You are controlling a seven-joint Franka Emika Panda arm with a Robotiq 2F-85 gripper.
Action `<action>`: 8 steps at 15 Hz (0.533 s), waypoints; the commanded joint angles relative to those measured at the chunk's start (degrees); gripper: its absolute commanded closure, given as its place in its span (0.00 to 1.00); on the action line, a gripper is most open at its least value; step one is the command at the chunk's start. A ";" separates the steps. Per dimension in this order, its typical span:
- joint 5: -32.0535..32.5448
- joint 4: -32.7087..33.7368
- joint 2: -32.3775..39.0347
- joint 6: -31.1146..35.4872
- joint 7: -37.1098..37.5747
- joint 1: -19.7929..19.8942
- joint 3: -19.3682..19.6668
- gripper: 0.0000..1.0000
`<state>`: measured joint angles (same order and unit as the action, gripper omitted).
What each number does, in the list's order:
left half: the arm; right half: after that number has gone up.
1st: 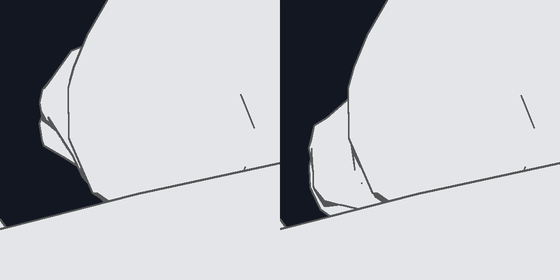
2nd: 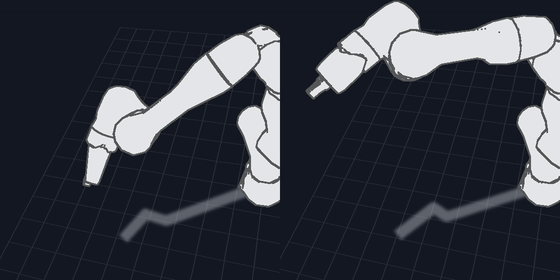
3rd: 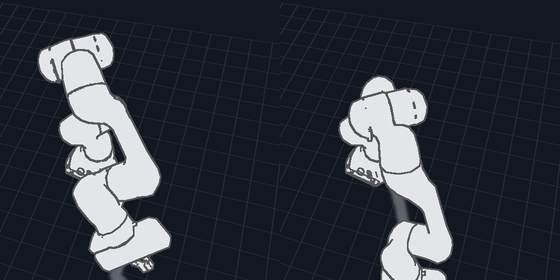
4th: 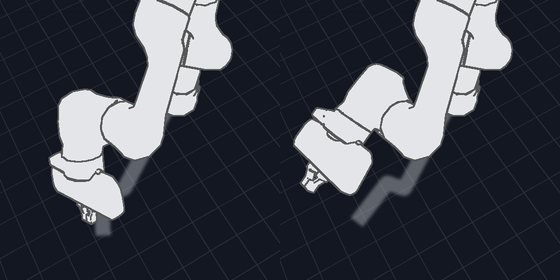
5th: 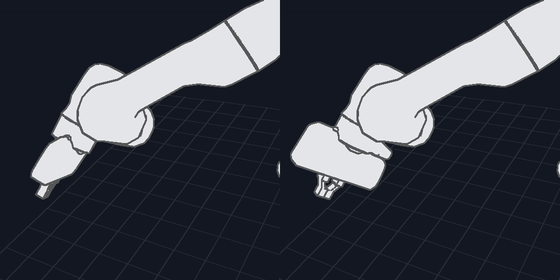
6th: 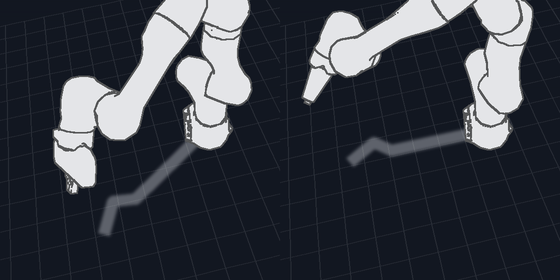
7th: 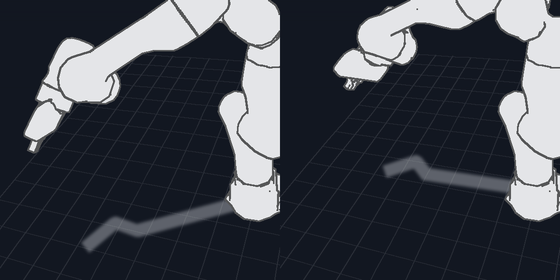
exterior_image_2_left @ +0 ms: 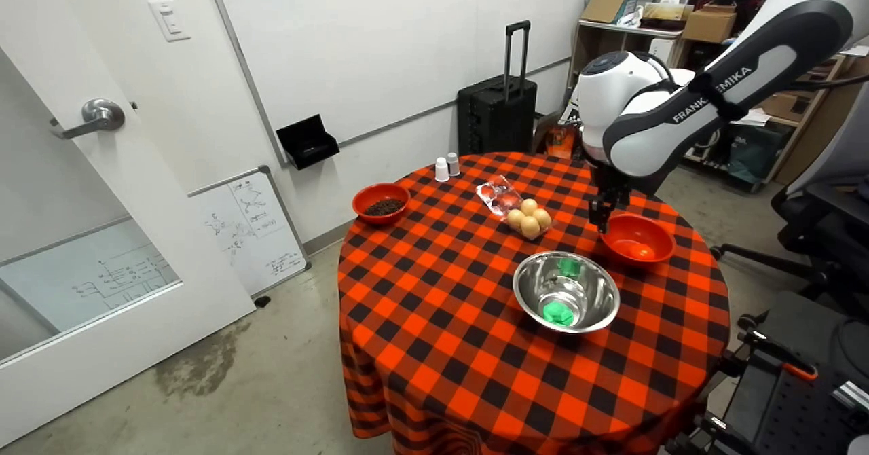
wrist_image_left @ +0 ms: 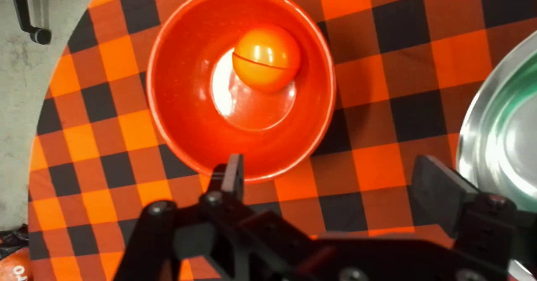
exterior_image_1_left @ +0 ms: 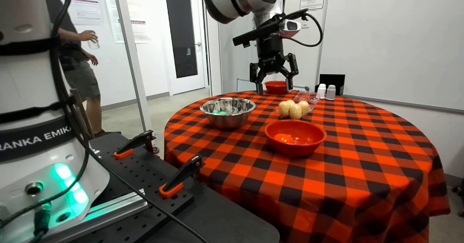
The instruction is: Put the broccoli and tomato in the silver bowl
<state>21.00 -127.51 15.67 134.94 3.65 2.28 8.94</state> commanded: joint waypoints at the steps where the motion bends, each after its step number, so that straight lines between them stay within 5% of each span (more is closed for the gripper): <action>1: 1.58 -0.83 0.73 3.28 -4.62 2.90 0.99 0.00; 8: -0.74 1.11 6.56 4.07 -13.36 7.76 1.35 0.00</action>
<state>21.44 -127.58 19.53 138.12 -5.58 8.68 10.75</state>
